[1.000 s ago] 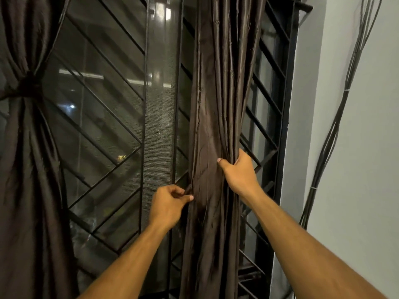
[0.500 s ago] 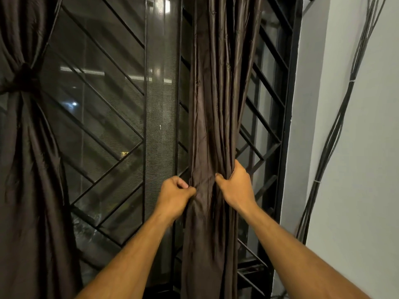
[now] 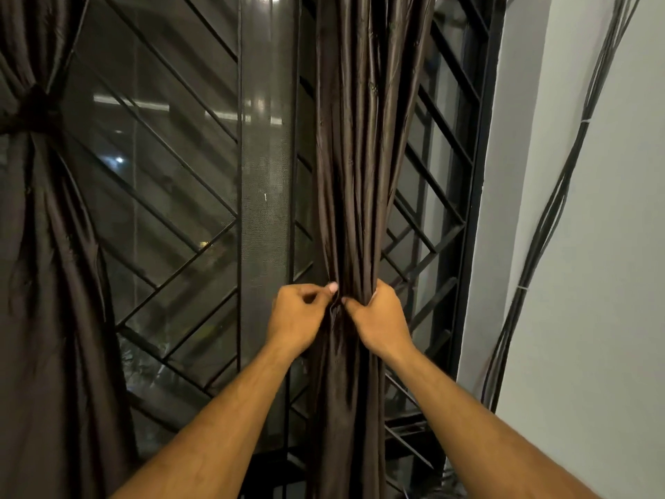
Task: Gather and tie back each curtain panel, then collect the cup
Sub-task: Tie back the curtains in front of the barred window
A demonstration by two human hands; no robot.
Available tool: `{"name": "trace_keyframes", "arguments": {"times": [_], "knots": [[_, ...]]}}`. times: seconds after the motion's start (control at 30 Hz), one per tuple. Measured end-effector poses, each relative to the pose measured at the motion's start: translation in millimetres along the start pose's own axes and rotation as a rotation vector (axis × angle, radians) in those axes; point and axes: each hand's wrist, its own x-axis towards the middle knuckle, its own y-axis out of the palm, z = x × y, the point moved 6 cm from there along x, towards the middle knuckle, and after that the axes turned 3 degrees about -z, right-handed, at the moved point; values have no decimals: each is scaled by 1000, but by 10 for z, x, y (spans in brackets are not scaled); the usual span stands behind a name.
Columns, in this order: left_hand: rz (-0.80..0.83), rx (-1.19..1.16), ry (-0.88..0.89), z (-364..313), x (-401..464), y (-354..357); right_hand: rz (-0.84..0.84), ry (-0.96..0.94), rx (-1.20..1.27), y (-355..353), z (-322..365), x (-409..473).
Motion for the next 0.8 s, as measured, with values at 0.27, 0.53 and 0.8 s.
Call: {"name": "trace_keyframes", "arguments": {"times": [0.27,0.53,0.8], "knots": [[117,-220,-13,-11,-87,145,214,93,242,247,-24,-232],[184,-169,-46,3,8,55,268,450,708,163,-145,-166],[267,-311,-237,152,79,9,91,310,228,-192,-99,193]]}}
